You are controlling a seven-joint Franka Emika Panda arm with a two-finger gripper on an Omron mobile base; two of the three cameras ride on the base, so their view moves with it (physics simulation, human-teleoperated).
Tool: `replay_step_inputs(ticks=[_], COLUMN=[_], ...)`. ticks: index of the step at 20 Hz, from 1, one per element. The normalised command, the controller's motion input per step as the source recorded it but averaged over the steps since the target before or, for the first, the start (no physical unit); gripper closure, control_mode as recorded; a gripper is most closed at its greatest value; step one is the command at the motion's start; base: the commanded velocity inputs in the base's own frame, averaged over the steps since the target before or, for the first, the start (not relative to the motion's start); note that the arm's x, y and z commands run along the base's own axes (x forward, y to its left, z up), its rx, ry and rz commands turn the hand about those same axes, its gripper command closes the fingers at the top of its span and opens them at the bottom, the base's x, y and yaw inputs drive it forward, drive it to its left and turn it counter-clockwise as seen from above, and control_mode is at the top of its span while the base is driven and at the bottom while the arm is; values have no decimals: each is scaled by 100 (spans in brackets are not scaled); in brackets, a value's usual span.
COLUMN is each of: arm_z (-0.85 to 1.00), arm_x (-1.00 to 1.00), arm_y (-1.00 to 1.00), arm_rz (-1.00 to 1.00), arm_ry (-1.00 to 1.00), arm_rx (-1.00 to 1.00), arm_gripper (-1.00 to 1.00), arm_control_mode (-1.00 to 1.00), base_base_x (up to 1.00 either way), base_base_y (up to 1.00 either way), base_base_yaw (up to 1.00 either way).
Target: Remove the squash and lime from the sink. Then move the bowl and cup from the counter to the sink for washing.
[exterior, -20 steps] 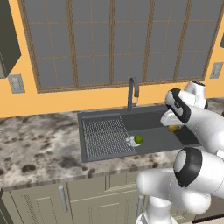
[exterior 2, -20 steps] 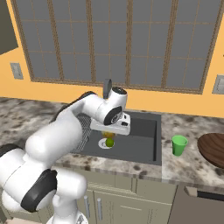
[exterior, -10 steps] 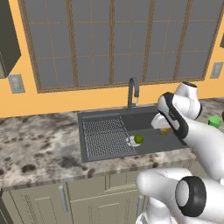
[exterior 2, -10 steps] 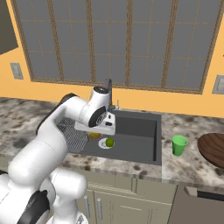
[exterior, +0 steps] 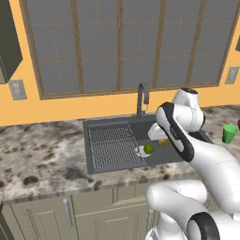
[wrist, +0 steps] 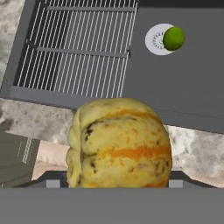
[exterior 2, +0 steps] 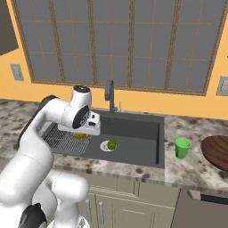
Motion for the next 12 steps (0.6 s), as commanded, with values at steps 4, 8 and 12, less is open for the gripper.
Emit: replay_step_inputs(ticks=[4,8,12], arm_z=[7,1,0], arm_x=[0,1,5], arm_y=[70,75,75], arm_rz=[0,0,0], arm_ry=[-1,-2,0], arm_rx=[-6,-10,-11], arm_gripper=[100,100,100], arm_control_mode=[-100,-100,-100], base_base_x=[0,0,0], base_base_y=[0,0,0], base_base_yaw=[0,0,0])
